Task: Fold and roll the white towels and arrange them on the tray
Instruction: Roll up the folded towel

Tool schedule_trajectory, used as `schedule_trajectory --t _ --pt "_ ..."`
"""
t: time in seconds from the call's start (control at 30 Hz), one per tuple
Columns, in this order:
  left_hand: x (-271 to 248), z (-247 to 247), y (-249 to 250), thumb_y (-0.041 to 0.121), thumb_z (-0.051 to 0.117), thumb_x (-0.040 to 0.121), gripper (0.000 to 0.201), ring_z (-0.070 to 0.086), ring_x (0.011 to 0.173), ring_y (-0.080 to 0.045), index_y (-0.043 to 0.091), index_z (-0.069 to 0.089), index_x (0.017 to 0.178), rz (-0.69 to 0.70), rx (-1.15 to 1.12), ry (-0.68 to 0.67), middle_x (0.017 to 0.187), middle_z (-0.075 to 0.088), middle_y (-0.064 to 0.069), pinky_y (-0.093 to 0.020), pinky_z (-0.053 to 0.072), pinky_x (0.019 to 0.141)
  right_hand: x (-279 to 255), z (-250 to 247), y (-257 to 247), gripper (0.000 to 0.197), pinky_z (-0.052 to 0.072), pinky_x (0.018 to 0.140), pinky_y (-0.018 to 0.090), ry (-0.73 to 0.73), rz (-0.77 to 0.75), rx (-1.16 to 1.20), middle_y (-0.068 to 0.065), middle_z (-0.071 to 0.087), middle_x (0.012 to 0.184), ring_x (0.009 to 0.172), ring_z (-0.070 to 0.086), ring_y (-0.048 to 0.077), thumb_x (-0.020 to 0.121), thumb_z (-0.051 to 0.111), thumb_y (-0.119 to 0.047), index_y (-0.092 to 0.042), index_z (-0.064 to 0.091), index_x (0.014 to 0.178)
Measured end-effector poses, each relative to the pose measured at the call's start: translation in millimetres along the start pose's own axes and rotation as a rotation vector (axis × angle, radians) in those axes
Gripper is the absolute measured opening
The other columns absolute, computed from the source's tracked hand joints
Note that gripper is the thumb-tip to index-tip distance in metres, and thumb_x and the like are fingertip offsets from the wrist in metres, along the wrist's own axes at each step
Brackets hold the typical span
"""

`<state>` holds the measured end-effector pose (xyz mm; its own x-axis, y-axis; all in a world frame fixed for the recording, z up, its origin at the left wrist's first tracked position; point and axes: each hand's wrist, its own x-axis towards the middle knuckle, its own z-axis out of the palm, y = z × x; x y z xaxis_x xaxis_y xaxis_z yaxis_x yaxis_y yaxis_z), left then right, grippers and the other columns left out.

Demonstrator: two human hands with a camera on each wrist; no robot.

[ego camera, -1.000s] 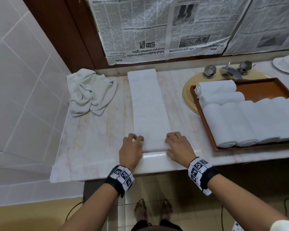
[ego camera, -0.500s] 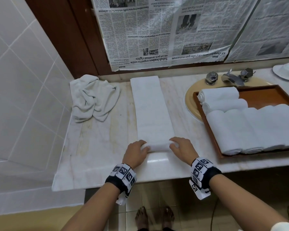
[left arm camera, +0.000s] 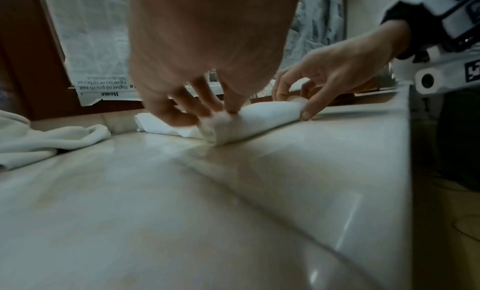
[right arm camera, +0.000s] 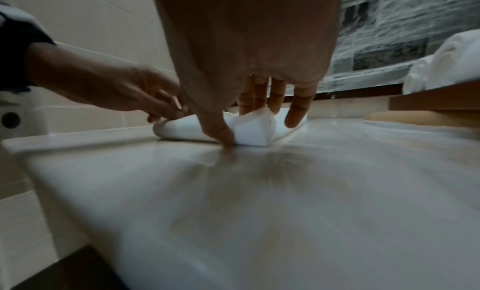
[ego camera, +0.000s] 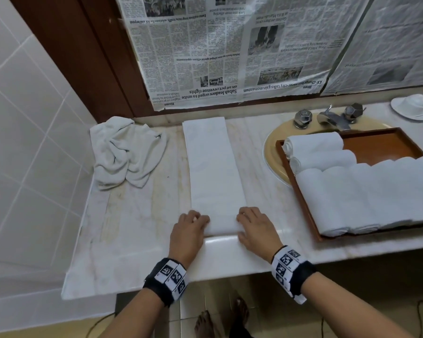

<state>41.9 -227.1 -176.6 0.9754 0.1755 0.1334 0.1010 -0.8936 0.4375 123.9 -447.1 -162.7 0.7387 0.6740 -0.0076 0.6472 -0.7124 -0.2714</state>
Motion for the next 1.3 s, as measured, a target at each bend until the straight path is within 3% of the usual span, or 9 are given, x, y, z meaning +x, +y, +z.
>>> schedule_trajectory --t 0.13,0.27,0.47,0.57,0.7,0.83,0.93,1.13,1.3 --pt "-0.6 0.3 2.7 0.060 0.050 0.087 0.055 0.049 0.112 -0.020 0.027 0.057 0.130 -0.043 0.051 -0.165 0.125 0.051 0.006 -0.037 0.051 0.079 7.9 2.7 0.3 0.022 0.050 0.061 0.033 -0.006 -0.026 -0.003 0.003 0.060 0.093 0.083 0.060 0.025 0.068 0.065 -0.020 -0.012 0.064 0.089" --pt "2.7 -2.0 6.4 0.054 0.057 0.086 0.055 0.052 0.115 -0.025 0.025 0.056 0.133 -0.066 0.044 -0.208 0.127 0.056 0.002 -0.039 0.051 0.083 18.9 -7.7 5.9 0.047 0.042 0.079 0.036 -0.108 0.015 0.139 0.004 0.062 0.104 0.099 0.055 0.026 0.083 0.032 -0.035 -0.012 0.062 0.111" --pt "11.4 -19.4 -0.9 0.045 0.068 0.089 0.034 0.060 0.089 -0.013 0.028 0.057 0.116 -0.176 -0.210 -0.277 0.101 0.067 0.008 -0.027 0.046 0.074 18.1 -13.1 24.1 0.030 0.045 0.078 0.037 -0.161 0.106 0.432 0.006 0.061 0.099 0.088 0.055 0.024 0.096 0.050 -0.035 -0.025 0.044 0.123" --pt "14.9 -22.4 -4.6 0.041 0.066 0.093 0.029 0.061 0.097 -0.010 0.026 0.066 0.118 -0.293 -0.354 -0.237 0.106 0.068 0.009 -0.018 0.043 0.081 21.6 -10.0 27.4 0.025 0.045 0.079 0.035 -0.078 0.090 0.488 0.002 0.058 0.102 0.085 0.057 0.022 0.101 0.046 -0.036 -0.027 0.047 0.125" --pt "19.4 -21.4 -8.2 0.037 0.056 0.099 0.024 0.059 0.101 -0.014 0.024 0.070 0.115 -0.352 -0.348 -0.169 0.105 0.065 0.003 -0.028 0.043 0.091 24.0 -3.5 25.7 0.020 0.047 0.073 0.035 0.028 0.126 0.406 -0.005 0.049 0.107 0.082 0.058 0.021 0.103 0.044 -0.039 -0.027 0.055 0.114" --pt "24.7 -17.2 -6.9 0.040 0.056 0.098 0.021 0.059 0.092 -0.014 0.029 0.064 0.113 -0.363 -0.247 -0.098 0.107 0.053 0.007 -0.030 0.045 0.077 25.2 -4.9 25.1 0.041 0.051 0.078 0.034 -0.034 0.083 0.279 -0.004 0.046 0.122 0.111 0.046 0.015 0.092 0.057 -0.051 -0.022 0.058 0.120" --pt "22.9 -17.9 1.8 0.037 0.053 0.099 0.019 0.057 0.096 -0.016 0.028 0.062 0.113 -0.278 -0.114 -0.045 0.114 0.049 0.010 -0.029 0.044 0.071 28.7 -5.7 20.4 0.051 0.049 0.083 0.035 -0.102 0.022 0.133 0.002 0.046 0.125 0.116 0.042 0.021 0.081 0.066 -0.045 -0.013 0.060 0.121" --pt "9.5 -9.1 4.9 0.055 0.064 0.085 0.054 0.048 0.114 -0.022 0.030 0.053 0.132 -0.099 0.065 -0.180 0.132 0.049 0.006 -0.037 0.047 0.083 39.0 -4.2 22.0 0.035 0.048 0.084 0.036 -0.150 0.052 0.239 0.000 0.049 0.110 0.109 0.046 0.021 0.088 0.062 -0.036 -0.010 0.065 0.112" --pt "22.5 -18.2 -5.7 0.050 0.069 0.087 0.046 0.053 0.111 -0.013 0.034 0.060 0.129 -0.227 -0.262 -0.204 0.122 0.059 0.011 -0.032 0.045 0.095 38.5 -13.3 28.3 0.040 0.038 0.088 0.028 -0.170 0.105 0.410 0.000 0.061 0.119 0.107 0.054 0.022 0.093 0.061 -0.035 -0.021 0.055 0.130"
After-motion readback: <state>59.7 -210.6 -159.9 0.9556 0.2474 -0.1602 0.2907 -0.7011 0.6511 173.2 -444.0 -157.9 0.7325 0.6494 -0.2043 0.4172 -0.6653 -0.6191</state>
